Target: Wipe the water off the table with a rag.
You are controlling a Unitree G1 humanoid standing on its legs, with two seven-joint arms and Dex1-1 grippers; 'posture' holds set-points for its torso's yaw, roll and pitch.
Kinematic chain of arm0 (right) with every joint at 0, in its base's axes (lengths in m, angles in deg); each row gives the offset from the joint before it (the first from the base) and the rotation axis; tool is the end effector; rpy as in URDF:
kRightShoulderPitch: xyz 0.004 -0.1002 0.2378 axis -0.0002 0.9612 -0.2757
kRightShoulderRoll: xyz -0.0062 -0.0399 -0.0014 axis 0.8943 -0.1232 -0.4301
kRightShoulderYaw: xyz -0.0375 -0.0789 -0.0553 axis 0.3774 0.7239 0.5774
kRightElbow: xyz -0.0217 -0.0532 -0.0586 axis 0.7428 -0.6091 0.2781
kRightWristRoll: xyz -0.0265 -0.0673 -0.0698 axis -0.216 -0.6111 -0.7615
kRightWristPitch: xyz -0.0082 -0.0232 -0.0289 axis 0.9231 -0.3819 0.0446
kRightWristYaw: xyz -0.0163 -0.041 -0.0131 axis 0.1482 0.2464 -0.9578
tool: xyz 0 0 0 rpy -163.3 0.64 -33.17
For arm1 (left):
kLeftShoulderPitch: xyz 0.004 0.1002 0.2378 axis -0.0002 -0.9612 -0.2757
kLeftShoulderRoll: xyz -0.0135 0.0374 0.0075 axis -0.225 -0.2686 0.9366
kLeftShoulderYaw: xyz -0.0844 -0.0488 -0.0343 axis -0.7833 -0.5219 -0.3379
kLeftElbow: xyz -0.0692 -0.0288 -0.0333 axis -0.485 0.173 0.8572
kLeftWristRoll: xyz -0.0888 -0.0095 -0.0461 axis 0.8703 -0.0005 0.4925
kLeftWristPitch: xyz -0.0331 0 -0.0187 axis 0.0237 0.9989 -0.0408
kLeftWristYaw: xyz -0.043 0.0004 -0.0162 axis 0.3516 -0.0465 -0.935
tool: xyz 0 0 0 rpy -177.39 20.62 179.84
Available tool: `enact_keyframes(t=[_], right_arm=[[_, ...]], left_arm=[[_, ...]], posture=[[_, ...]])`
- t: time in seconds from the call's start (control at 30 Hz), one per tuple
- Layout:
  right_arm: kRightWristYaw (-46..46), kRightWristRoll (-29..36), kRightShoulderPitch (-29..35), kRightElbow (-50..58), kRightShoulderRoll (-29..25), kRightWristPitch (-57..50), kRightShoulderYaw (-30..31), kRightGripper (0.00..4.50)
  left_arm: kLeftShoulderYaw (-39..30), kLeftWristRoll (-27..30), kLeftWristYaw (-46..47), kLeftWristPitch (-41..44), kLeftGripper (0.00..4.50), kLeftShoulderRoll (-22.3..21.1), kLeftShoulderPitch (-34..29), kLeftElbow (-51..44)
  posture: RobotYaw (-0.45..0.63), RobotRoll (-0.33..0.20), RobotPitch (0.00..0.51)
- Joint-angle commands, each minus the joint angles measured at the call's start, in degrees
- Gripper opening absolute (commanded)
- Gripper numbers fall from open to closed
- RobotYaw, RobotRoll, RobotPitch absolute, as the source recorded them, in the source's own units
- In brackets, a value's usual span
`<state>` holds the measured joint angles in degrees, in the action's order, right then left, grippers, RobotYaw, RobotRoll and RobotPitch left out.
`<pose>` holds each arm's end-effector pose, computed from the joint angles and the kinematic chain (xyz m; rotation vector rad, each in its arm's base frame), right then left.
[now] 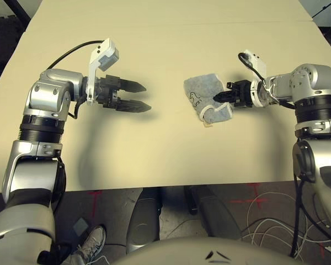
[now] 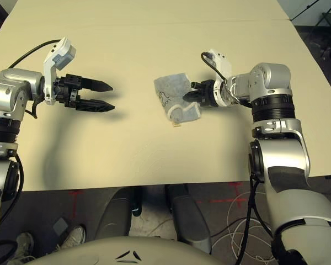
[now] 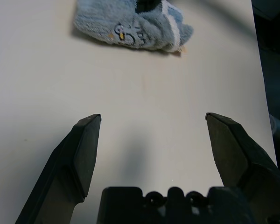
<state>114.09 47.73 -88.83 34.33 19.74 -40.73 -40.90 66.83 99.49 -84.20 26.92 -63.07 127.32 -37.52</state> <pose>0.3393 -0.2152 0.2043 0.3482 0.7984 0.5811 0.3189 0.2522 0.2336 0.2460 0.3719 -1.2910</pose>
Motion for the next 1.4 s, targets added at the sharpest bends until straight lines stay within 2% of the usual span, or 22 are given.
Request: enact_keyframes(t=[0.03, 0.3, 0.6, 0.83, 0.97, 1.2, 1.4], right_arm=[[0.5, -3.6, -1.5, -5.1, -1.8, 4.4, 0.9, 0.02], [3.5, -8.3, -6.3, -14.8, -3.8, 11.7, 1.2, 0.02], [7.6, -11.3, -7.2, -19.0, -4.5, 13.2, 1.8, 0.02], [14.3, -5.6, -11.4, -10.0, -2.1, 3.0, 0.8, 0.02], [16.4, -1.4, -11.4, -1.7, -1.6, -5.0, 1.1, 0.02], [11.7, 4.7, -8.6, 13.7, 3.6, -17.4, -3.4, 0.02], [6.5, 8.2, -1.1, 19.5, 7.0, -18.6, -2.9, 0.02]], left_arm=[[0.6, 0.3, -0.6, -0.5, 4.50, 0.1, 0.5, 0.0], [0.6, 0.4, -0.4, -0.7, 4.50, 0.1, 0.4, -0.1], [0.3, 0.5, -0.1, -0.6, 4.50, 0.0, -0.1, -0.3], [0.3, 0.5, -0.1, -0.6, 4.50, 0.0, 0.1, -0.1], [0.3, 0.4, -0.1, -0.8, 4.50, 0.1, 0.3, 0.3], [0.3, 0.4, -0.2, -1.2, 4.50, 0.4, 0.6, 0.9], [0.3, 0.3, -0.1, -1.3, 4.50, 0.7, 0.6, 1.0]], posture=[[-0.11, 0.000, 0.252], [-0.11, 0.000, 0.245], [-0.10, 0.000, 0.245], [-0.11, 0.000, 0.245], [-0.11, 0.000, 0.245], [-0.12, 0.000, 0.246], [-0.11, 0.000, 0.246]])
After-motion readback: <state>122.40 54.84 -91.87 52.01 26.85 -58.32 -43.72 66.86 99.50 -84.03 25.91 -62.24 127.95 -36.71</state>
